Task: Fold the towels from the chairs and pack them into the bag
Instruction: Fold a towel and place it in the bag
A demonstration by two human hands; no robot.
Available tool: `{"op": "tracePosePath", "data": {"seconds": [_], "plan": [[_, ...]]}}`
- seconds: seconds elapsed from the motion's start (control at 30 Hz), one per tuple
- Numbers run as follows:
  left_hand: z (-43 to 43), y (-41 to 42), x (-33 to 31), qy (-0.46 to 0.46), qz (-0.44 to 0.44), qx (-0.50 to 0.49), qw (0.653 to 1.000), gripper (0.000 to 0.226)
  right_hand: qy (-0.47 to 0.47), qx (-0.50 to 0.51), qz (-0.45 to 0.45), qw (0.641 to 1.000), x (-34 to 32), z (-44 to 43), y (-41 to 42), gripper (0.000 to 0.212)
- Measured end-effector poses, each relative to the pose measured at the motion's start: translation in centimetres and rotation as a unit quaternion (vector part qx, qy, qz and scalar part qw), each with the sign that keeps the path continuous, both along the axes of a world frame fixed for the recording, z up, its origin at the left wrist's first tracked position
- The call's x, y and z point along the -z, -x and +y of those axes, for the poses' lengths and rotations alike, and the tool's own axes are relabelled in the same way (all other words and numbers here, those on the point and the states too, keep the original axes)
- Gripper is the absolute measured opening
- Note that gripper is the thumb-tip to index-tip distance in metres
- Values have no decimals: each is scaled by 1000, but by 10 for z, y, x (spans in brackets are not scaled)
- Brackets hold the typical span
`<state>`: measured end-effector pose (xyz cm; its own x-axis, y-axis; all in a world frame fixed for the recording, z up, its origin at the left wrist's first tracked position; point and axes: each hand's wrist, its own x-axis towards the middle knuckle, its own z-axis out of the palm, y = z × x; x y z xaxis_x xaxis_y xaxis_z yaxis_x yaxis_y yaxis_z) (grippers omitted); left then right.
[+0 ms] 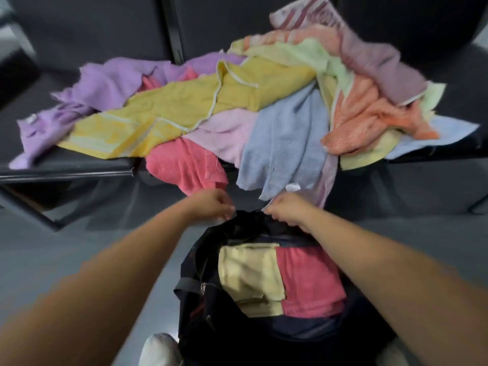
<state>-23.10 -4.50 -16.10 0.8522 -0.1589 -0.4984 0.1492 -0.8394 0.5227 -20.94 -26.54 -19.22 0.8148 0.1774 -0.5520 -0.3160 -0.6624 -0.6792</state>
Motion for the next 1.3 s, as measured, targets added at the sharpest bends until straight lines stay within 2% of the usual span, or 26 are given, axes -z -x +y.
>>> {"op": "tracePosePath", "data": {"seconds": [0.1, 0.17, 0.27, 0.37, 0.47, 0.67, 0.73, 0.83, 0.93, 1.03, 1.2, 1.3], "plan": [[2, -17, -78, 38, -86, -37, 995, 10, -50, -6, 43, 998, -79, -3, -20, 11], [4, -28, -117, 80, -156, -87, 981, 12, -59, -11, 28, 998, -124, -8, -34, 16], [0, -46, -148, 100, -213, -121, 964, 14, -71, 51, -65, 994, -169, -13, -57, 15], [-5, -67, -155, 38, -263, -127, 956, 15, -14, 83, -215, 973, -193, -15, -80, 13], [-7, -90, -144, -3, -309, -131, 942, 19, 49, 84, -300, 949, -196, -17, -102, 30], [-3, -138, -120, -29, -372, -136, 918, 48, 118, 57, -369, 920, -176, -18, -155, 58], [-5, -151, -117, -25, -378, -143, 914, 53, 129, 74, -365, 919, -167, -25, -172, 56], [-17, -168, -110, -3, -307, -107, 946, 56, 159, 38, -377, 912, -156, -32, -185, 37], [-26, -180, -97, -21, -280, -42, 959, 45, 128, 47, -416, 899, -151, -35, -187, 17], [-28, -184, -97, -32, -339, -54, 939, 24, 87, 67, -437, 893, -158, -35, -182, 15], [-24, -169, -138, 22, -403, -114, 908, 6, 42, 103, -440, 891, -188, -44, -171, 11], [-19, -149, -177, 91, -420, -150, 890, 17, 43, 109, -438, 891, -214, -48, -157, 17]]}}
